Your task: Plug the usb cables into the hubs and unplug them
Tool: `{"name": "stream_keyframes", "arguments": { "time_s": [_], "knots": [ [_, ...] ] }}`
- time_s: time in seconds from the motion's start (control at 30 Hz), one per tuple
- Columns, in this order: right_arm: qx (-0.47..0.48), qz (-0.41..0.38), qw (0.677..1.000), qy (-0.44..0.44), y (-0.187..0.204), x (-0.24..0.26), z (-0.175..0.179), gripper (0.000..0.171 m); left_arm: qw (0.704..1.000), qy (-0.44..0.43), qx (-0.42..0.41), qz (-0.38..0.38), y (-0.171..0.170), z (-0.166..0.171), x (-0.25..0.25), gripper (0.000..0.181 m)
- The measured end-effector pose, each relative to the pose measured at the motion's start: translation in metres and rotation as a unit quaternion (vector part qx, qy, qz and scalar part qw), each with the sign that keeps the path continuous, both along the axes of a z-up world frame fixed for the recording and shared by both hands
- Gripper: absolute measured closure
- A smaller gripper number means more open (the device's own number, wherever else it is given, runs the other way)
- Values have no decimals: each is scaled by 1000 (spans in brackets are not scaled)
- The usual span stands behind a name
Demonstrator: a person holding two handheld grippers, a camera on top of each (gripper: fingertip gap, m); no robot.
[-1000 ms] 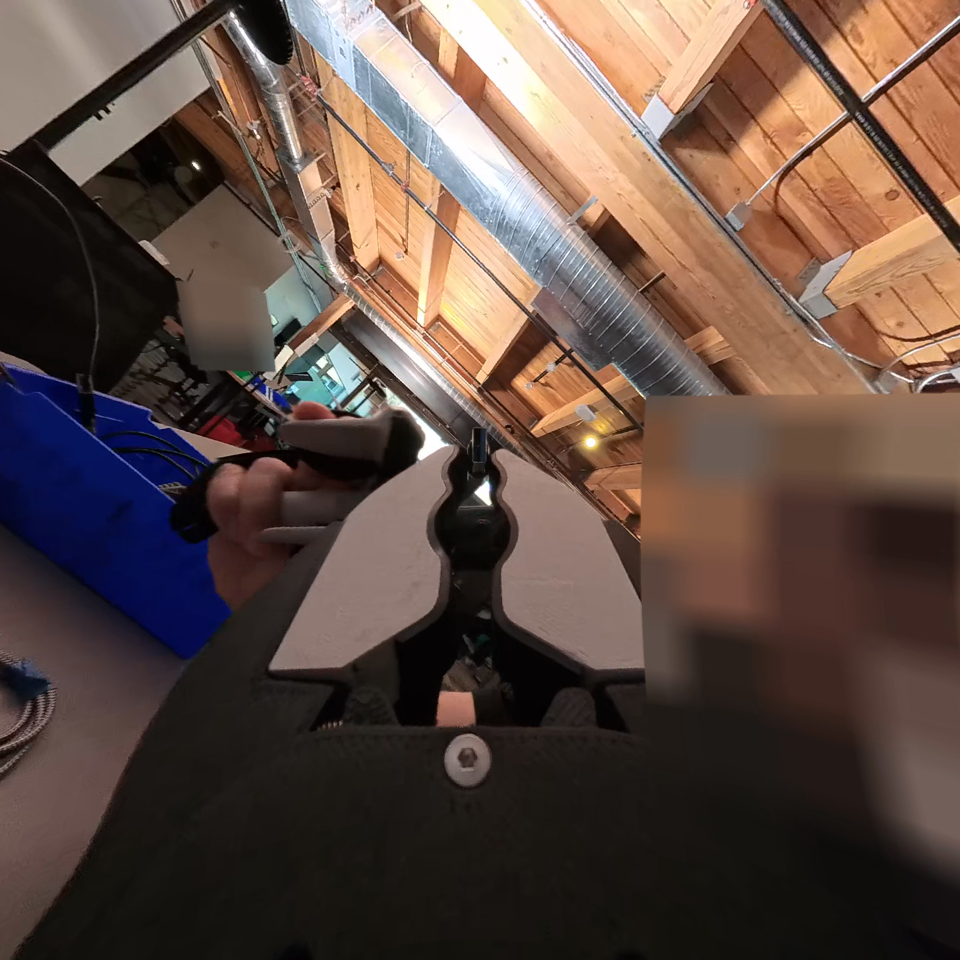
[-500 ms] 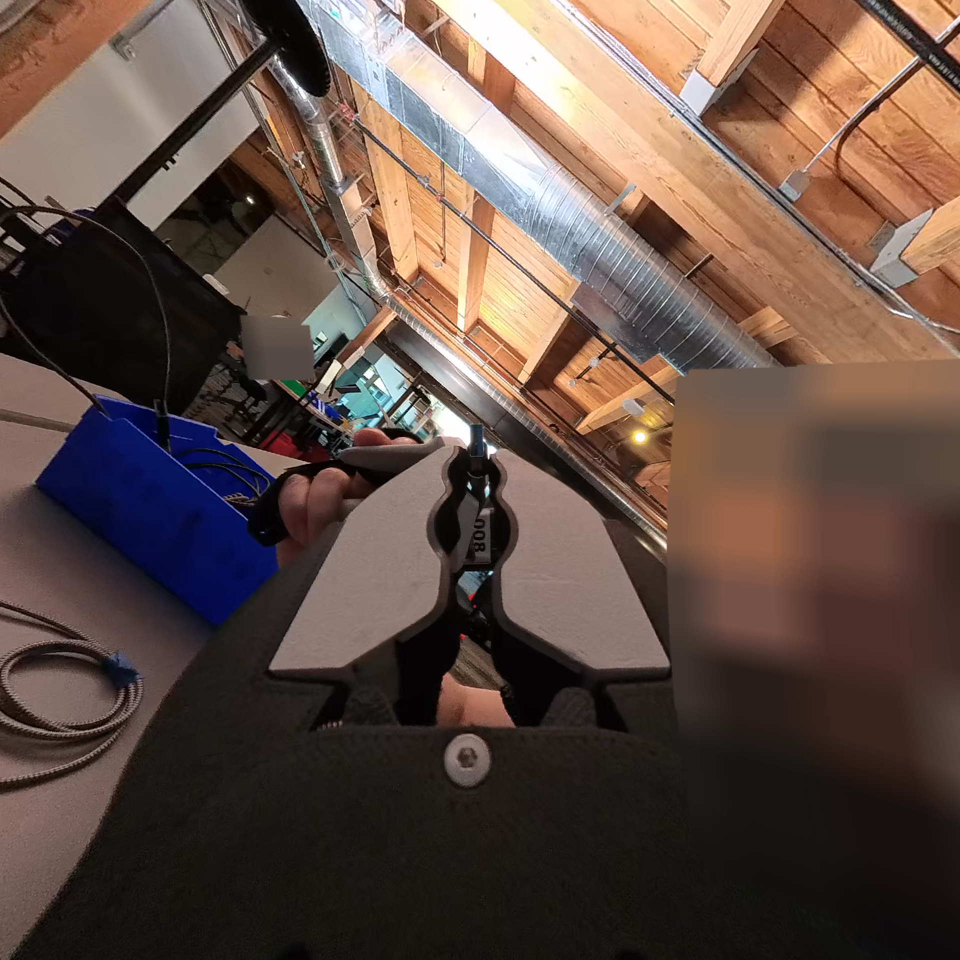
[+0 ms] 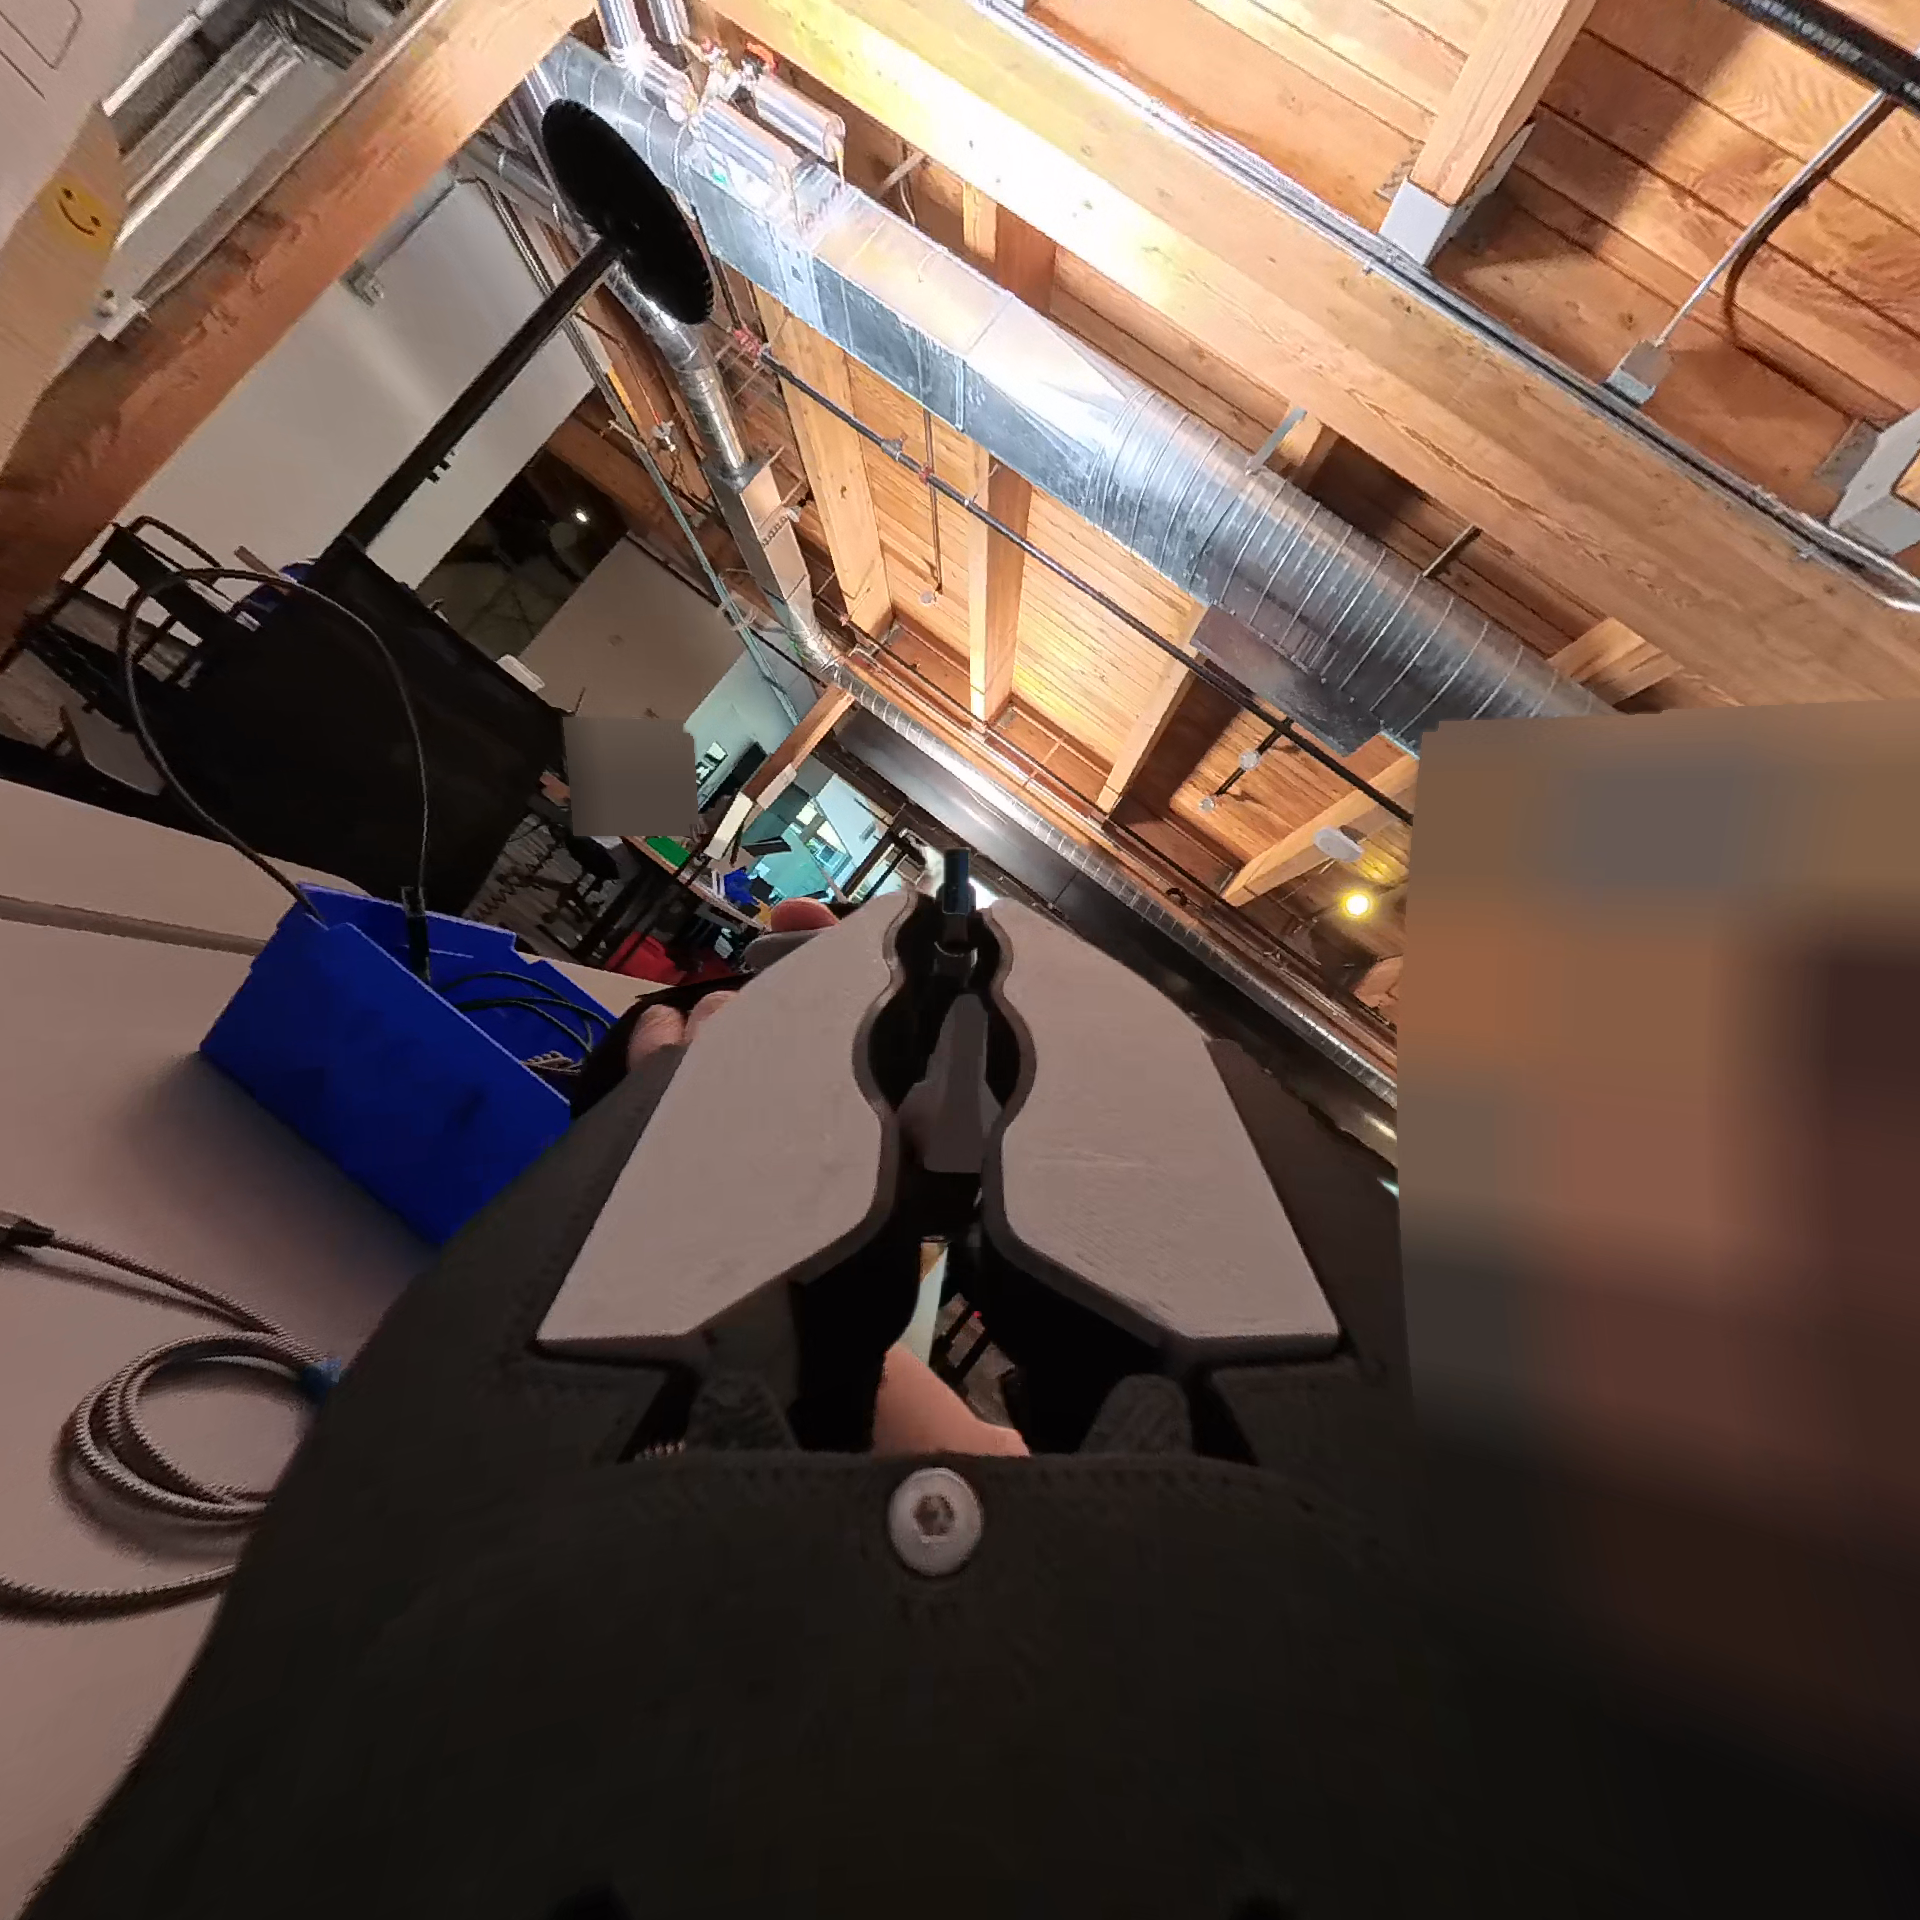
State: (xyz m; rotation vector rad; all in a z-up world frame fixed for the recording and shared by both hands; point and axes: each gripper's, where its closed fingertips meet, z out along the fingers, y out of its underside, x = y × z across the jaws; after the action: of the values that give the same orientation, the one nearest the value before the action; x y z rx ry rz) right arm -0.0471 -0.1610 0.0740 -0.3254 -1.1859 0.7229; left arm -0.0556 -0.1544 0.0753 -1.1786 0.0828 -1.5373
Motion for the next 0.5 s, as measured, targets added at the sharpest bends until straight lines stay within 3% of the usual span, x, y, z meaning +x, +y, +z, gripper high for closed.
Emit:
{"name": "stream_keyframes", "arguments": {
  "time_s": [0.5],
  "knots": [
    [-1, -19, 999, -26, 4, -2, -2, 159, 1000, -10, -7, -7, 1, -1, 0, 174]
  ]
}}
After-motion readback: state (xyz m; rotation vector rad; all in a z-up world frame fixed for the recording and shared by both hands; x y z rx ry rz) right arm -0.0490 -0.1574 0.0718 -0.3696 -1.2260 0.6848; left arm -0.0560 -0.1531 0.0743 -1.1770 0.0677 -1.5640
